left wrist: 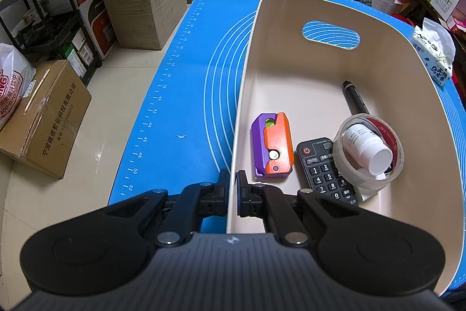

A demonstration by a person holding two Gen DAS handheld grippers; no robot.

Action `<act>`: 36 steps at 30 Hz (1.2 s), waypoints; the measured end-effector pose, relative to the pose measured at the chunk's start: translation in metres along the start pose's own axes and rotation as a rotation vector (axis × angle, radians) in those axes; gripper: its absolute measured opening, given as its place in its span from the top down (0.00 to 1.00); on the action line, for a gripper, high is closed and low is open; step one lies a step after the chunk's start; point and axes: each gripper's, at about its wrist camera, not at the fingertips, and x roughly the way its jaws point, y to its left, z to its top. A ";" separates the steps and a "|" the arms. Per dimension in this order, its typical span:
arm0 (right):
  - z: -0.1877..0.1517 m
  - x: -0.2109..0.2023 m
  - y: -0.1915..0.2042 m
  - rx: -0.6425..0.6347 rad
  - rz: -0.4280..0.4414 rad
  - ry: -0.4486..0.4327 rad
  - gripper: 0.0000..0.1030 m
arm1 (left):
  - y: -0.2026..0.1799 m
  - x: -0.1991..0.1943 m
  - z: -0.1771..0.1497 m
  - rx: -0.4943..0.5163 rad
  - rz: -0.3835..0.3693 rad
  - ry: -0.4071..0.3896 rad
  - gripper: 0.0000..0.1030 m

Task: Organize rigid objects
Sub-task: 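Move the right gripper to the green tin and grasp it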

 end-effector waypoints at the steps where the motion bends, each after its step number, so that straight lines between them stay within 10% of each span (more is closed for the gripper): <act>1: -0.003 0.004 -0.006 0.013 -0.023 0.009 0.13 | 0.000 0.000 0.000 0.000 0.000 0.000 0.94; 36: -0.082 0.123 -0.053 0.207 -0.099 0.226 0.18 | -0.001 0.000 0.000 0.006 0.007 0.002 0.94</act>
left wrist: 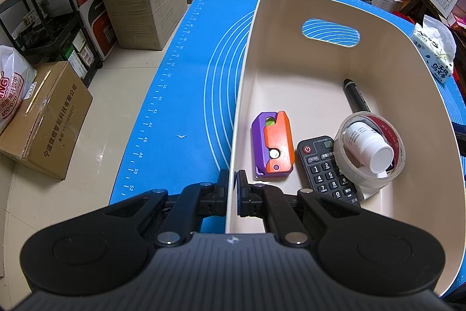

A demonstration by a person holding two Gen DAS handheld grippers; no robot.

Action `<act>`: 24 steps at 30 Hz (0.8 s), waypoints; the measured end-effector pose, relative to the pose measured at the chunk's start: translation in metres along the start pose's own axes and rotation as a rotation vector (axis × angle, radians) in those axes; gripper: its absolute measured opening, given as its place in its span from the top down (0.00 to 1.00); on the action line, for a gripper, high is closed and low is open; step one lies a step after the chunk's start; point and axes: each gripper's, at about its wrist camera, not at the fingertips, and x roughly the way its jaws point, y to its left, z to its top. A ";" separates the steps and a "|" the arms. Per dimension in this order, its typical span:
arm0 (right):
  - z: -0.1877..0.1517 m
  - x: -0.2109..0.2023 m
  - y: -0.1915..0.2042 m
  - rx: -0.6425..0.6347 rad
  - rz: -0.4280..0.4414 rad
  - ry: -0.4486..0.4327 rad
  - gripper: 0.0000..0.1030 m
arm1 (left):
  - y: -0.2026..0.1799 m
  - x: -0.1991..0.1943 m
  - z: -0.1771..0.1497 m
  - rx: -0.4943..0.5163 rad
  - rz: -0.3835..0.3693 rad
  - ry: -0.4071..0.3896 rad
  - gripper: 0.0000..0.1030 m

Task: Organize rigid objects
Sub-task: 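Move the right gripper to the green tin and grasp it, then carry the green tin into the basket with the right gripper and release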

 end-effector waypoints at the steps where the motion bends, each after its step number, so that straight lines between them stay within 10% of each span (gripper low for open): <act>1: -0.001 0.002 0.000 -0.001 -0.002 0.006 0.19 | 0.000 0.000 0.000 0.000 0.000 0.000 0.94; 11: -0.002 0.008 0.002 0.029 0.049 0.027 0.44 | 0.000 0.000 0.000 0.000 0.000 0.000 0.94; 24: 0.004 -0.010 0.005 0.023 0.026 -0.015 0.47 | 0.001 0.000 0.000 -0.004 -0.003 -0.002 0.94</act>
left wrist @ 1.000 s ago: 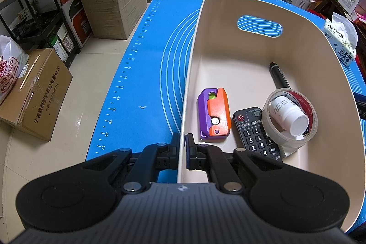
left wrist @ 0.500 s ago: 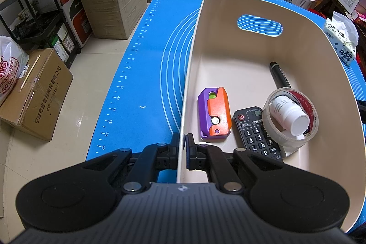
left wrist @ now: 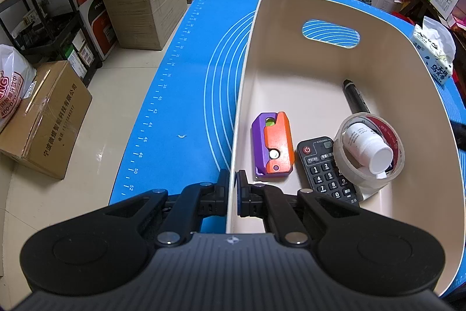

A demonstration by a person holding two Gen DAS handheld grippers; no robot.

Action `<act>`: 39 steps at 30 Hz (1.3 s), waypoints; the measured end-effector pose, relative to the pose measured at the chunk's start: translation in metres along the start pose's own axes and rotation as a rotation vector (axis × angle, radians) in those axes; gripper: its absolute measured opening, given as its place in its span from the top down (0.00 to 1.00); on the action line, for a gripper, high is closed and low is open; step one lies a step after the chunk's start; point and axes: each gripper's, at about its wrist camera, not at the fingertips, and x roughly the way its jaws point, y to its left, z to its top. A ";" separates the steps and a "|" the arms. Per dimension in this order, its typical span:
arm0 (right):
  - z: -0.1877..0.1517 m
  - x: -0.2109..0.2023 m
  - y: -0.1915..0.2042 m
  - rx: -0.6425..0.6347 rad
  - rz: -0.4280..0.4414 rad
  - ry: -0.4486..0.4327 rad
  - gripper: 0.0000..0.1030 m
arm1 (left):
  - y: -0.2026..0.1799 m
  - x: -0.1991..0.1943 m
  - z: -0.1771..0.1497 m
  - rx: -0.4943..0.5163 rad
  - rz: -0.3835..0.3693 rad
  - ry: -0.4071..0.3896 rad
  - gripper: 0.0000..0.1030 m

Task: Organize rigid objects
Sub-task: 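Carry the green tin into the basket with the right gripper and release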

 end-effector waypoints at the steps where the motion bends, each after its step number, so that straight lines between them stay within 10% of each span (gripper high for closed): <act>1: 0.003 -0.006 0.000 0.009 0.003 -0.016 0.47 | 0.000 0.000 0.000 0.000 0.001 0.000 0.94; 19: 0.035 -0.131 0.068 -0.080 0.129 -0.393 0.47 | -0.001 0.001 0.000 0.002 0.006 0.000 0.94; 39: 0.007 -0.108 0.157 -0.278 0.294 -0.167 0.47 | -0.002 0.002 0.000 0.002 0.006 0.000 0.94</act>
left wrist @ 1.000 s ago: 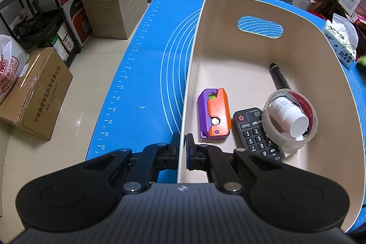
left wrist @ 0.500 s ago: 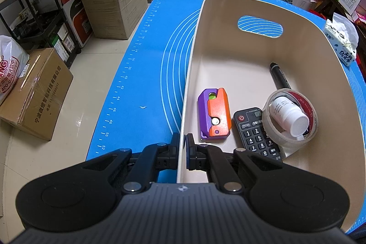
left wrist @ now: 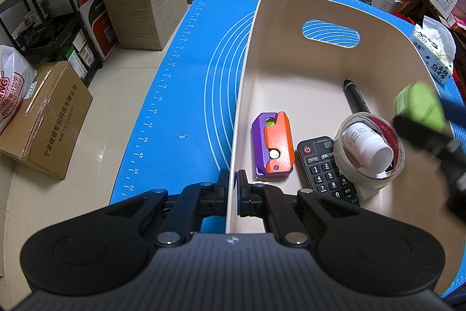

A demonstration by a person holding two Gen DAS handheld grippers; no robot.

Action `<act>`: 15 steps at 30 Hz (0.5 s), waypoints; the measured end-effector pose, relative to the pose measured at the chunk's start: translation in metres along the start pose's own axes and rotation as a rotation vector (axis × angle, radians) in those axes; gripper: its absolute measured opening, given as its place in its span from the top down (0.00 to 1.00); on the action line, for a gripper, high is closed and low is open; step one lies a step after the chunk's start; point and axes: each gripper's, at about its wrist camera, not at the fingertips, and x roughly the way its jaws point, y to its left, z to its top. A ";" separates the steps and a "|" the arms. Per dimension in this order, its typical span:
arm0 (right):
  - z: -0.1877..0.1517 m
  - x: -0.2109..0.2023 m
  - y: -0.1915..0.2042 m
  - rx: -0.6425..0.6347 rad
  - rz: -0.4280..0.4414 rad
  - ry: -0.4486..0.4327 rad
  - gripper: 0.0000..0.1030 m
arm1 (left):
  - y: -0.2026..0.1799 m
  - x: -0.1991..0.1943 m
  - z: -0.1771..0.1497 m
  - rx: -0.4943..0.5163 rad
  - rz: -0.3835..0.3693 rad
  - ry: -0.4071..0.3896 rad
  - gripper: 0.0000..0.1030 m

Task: Organize rigid objects
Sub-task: 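Carry the green tin into the basket with the right gripper and release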

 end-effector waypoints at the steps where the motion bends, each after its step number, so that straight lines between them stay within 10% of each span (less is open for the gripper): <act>1: -0.001 0.005 0.003 -0.009 0.011 0.027 0.47 | 0.000 0.000 0.000 0.000 0.000 0.000 0.94; 15: -0.014 0.038 0.021 -0.069 0.035 0.248 0.47 | 0.000 0.000 0.000 0.000 -0.001 0.000 0.94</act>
